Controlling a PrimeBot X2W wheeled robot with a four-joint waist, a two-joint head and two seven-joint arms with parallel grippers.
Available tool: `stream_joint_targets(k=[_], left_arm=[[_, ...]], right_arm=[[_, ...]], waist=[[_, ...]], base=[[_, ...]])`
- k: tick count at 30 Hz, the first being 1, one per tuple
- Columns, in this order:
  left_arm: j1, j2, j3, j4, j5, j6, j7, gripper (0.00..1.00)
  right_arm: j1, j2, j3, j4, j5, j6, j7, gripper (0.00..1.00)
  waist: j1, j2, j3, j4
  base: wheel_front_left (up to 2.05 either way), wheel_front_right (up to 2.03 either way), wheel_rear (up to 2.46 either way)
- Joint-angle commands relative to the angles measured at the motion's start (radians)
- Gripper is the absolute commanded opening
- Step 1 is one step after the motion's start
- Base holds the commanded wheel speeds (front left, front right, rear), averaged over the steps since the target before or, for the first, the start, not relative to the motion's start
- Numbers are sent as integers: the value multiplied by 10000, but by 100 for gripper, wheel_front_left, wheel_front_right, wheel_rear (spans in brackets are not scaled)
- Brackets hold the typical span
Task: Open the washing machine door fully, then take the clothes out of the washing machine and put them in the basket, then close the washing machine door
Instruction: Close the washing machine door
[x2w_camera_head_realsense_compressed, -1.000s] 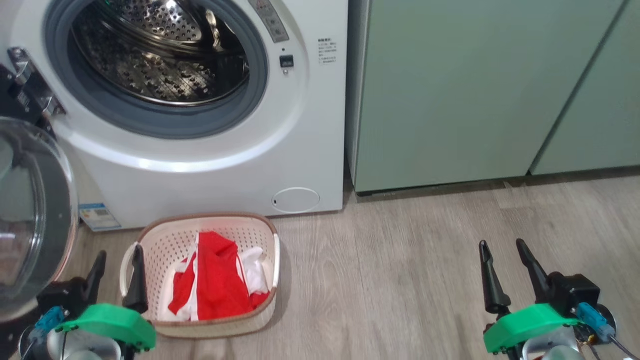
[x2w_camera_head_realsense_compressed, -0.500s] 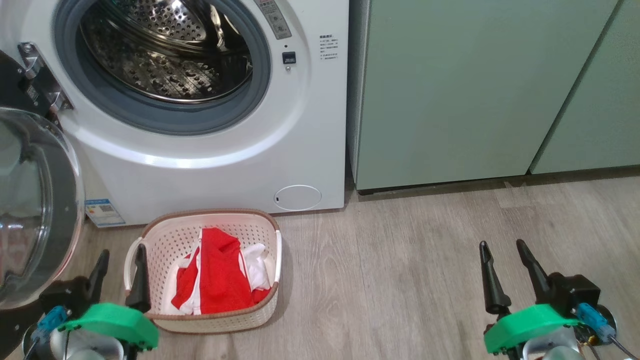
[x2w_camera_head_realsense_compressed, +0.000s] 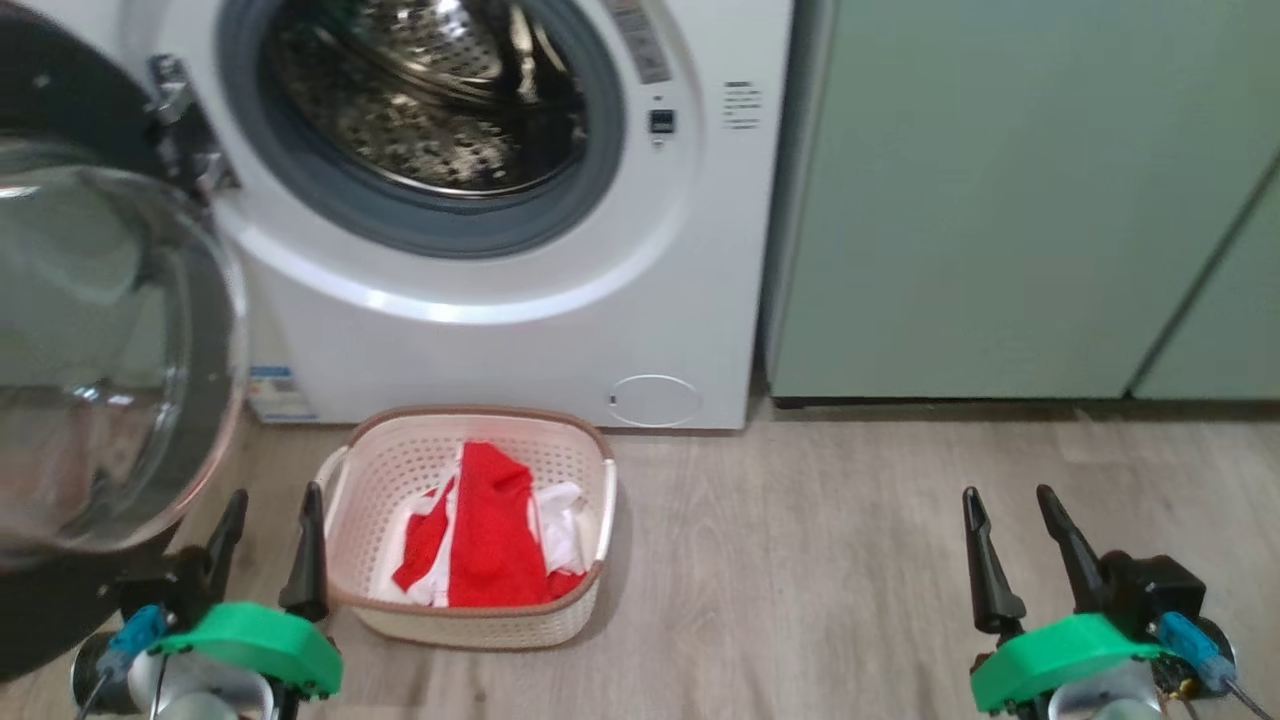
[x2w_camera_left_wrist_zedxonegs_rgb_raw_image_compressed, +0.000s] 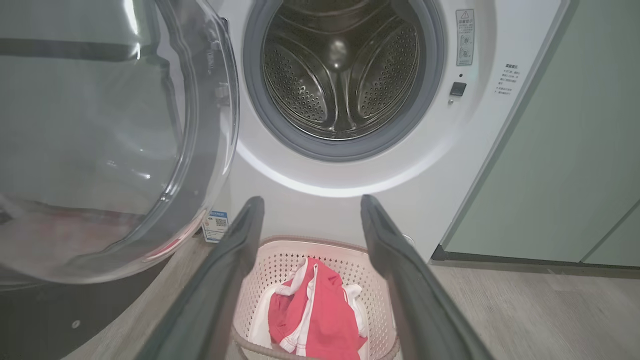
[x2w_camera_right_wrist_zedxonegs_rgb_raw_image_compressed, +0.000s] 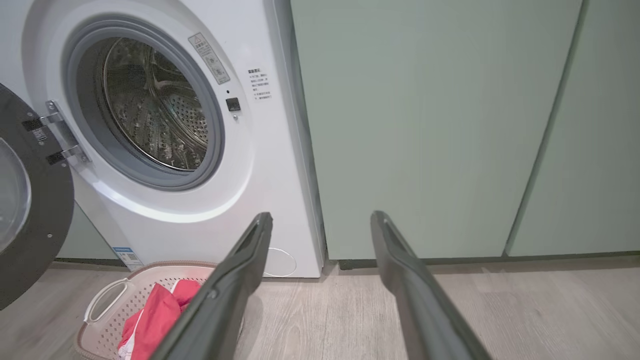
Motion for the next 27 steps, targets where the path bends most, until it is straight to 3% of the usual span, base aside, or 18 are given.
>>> stream_joint_targets(k=[1, 21, 27], left_arm=[[-445, 102, 272, -366, 116, 43, -93, 100], [-562, 318, 394, -284, 352, 364, -93, 100], [-578, 415, 534, -258, 244, 478, -90, 100]], right_arm=[[-107, -3, 286, -360, 84, -7, -94, 100], [-339, -3, 605, -459, 554, -7, -94, 100], [-521, -3, 800, -472, 588, -7, -94, 100]], waist=[[0, 0, -8, 532], [0, 0, -22, 4470], [0, 0, 96, 5069]], base=[[0, 0, 0], [0, 0, 0], [0, 0, 0]])
